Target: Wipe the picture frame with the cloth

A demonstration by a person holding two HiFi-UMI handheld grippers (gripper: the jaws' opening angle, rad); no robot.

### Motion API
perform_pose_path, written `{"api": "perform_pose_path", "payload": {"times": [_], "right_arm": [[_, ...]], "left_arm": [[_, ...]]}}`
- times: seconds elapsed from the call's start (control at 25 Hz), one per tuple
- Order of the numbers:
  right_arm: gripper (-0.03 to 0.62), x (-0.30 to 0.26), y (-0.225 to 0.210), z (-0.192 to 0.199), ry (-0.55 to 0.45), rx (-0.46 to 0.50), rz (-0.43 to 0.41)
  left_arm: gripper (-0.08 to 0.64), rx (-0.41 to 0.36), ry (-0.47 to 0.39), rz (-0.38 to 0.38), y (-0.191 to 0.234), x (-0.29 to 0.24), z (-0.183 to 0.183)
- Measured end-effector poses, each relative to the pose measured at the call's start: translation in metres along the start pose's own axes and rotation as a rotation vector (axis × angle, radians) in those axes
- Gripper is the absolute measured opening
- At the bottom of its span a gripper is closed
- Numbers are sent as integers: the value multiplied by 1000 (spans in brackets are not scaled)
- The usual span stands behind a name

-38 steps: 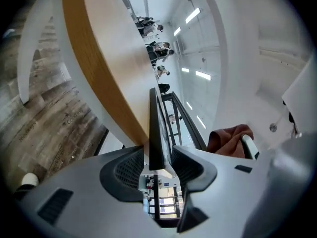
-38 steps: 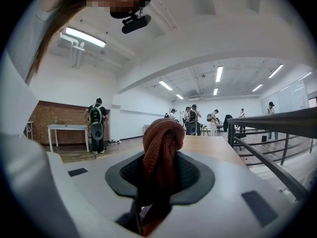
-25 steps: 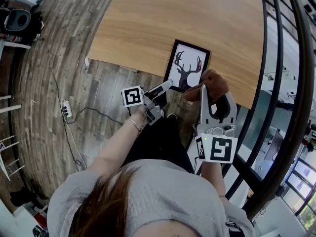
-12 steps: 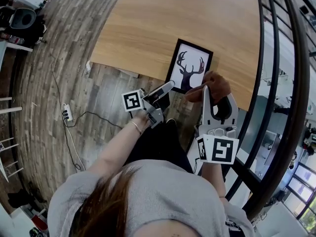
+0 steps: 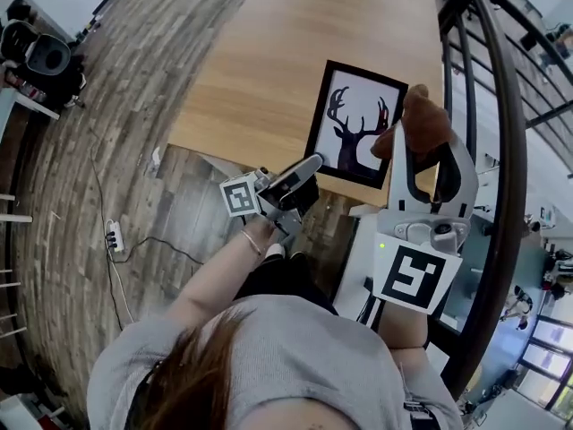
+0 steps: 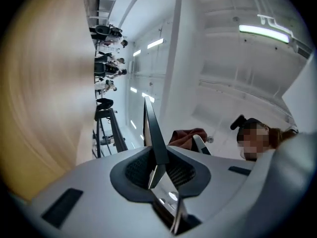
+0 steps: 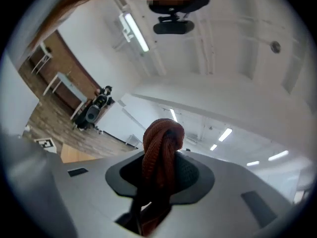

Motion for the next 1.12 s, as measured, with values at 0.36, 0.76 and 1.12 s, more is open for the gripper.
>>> {"api": "perform_pose_path", "payload": {"times": [0.36,0.76,1.12], "right_arm": [[133,-78,-36,-81,99,548,-27],[133,-100,-12,-82,189,714,-99],[133,-84,18,-84,198,695,-205]], "left_arm": [[71,-100,108,156,-63,-90,-8],[71,-135,119,243,-88,-93,-2],[71,-154,80,276,-104,-89,-13]]}}
Point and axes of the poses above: the fingertips, and each gripper's own axes: x backward along the fingers, y to its left, z out of its underside, the point moved 8 cm from there along x, backward along the fingers, and after that the axes turned 1 degree about x, right-handed, at the moved point
